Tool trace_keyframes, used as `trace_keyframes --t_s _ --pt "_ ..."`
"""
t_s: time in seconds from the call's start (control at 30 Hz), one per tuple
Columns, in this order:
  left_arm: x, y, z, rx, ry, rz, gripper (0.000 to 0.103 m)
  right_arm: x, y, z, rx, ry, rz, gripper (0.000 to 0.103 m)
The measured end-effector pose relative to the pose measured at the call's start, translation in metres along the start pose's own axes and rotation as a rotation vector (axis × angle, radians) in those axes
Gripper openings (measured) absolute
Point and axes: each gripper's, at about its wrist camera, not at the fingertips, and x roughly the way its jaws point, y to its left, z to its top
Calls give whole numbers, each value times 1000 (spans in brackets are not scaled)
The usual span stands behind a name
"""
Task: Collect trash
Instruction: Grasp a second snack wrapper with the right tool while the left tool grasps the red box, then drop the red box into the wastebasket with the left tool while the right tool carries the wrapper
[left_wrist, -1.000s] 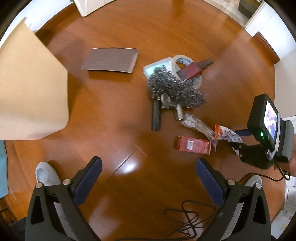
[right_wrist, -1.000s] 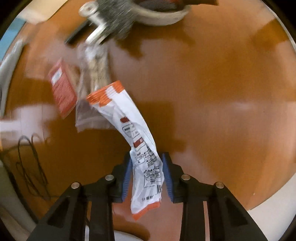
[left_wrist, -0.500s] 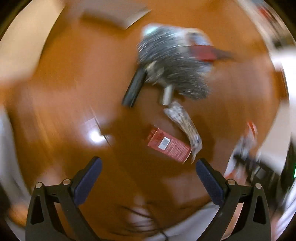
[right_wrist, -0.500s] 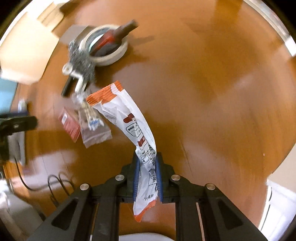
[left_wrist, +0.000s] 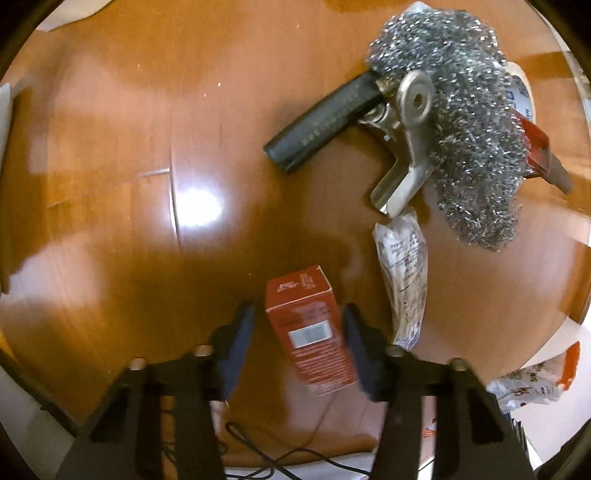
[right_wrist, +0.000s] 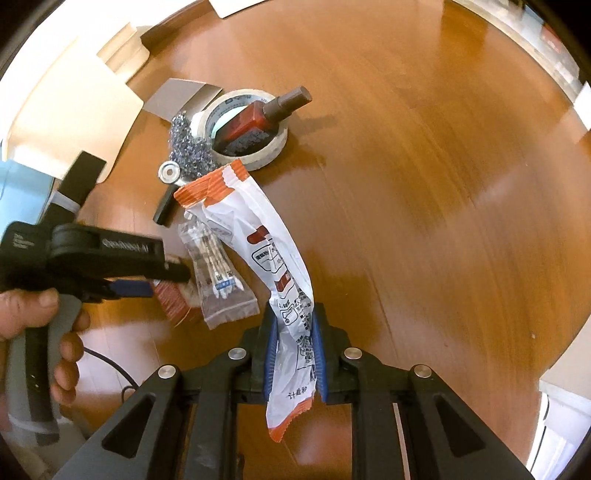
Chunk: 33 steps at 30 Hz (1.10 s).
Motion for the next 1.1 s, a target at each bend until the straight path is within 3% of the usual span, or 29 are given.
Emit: trace_keyframes --t_s 0.13,0.27,0.37,0.57,0.67,0.8,0.87,0.97,1.0,1.07,1.1 --pt "2 6 -2 20 25 -69 29 -5 -2 -2 12 -8 -7 19" --pt "-32 21 -8 81 -8 -134 29 -14 2 4 10 -12 -25 19" --pt "-91 23 -14 158 -90 -181 29 -37 7 7 16 -16 -40 19" --pt "-262 59 -5 277 -363 -283 29 -128 44 21 -21 -91 -78 19" --pt "-348 87 21 294 -535 -266 29 -170 74 36 -44 -130 -81 19" --pt "-421 131 67 270 -637 -220 29 -224 130 57 -123 -182 -90 19" --pt "-433 148 90 265 -652 -180 29 -246 159 68 -150 -207 -78 19" --pt "-429 178 121 240 -572 -206 31 -267 199 83 -174 -228 -49 19" --pt "-425 184 131 230 -550 -206 36 -270 212 89 -182 -229 -41 19" --pt "-424 189 134 201 -554 -186 95 -273 236 98 -201 -224 -35 19" --pt "-426 195 132 183 -566 -188 98 -271 246 103 -207 -220 -34 19"
